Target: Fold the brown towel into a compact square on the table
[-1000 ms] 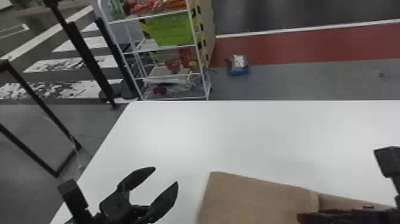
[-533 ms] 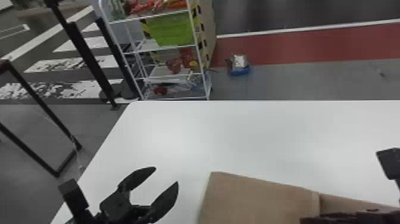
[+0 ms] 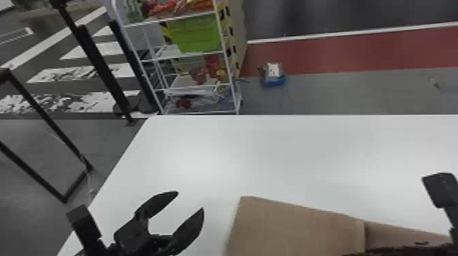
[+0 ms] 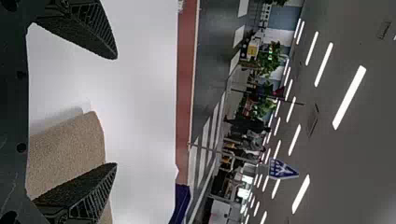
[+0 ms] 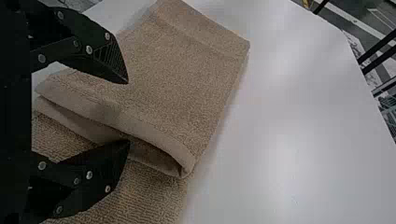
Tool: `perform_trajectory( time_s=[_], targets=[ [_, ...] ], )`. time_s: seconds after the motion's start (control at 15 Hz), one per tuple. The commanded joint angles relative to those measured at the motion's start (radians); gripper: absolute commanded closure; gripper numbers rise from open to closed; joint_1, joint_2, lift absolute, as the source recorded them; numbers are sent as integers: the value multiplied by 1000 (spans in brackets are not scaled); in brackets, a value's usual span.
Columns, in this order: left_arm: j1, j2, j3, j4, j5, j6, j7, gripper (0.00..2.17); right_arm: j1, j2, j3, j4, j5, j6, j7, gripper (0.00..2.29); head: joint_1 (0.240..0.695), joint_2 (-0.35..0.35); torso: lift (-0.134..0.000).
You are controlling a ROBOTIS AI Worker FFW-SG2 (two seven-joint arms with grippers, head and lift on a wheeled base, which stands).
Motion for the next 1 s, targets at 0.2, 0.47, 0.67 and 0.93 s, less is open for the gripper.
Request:
perform_trajectory(
  time_s=[0.2,0.47,0.67,0.93],
  targets=[
    [0,-3,0,3,-1,0,0,63,-1,3,12,3,10,2,3,1035,695,297,-124],
    [0,-3,0,3,1,0,-2,66,-2,9,-8,6,-13,2,6,1153,695,300,-124],
    [0,-3,0,3,-1,0,-2,66,-1,9,-5,16,-1,2,51,1119,695,300,-124],
    [0,-3,0,3,1,0,-5,66,2,4,-32,-5,2,2,100,657,695,311,-124]
  ],
)
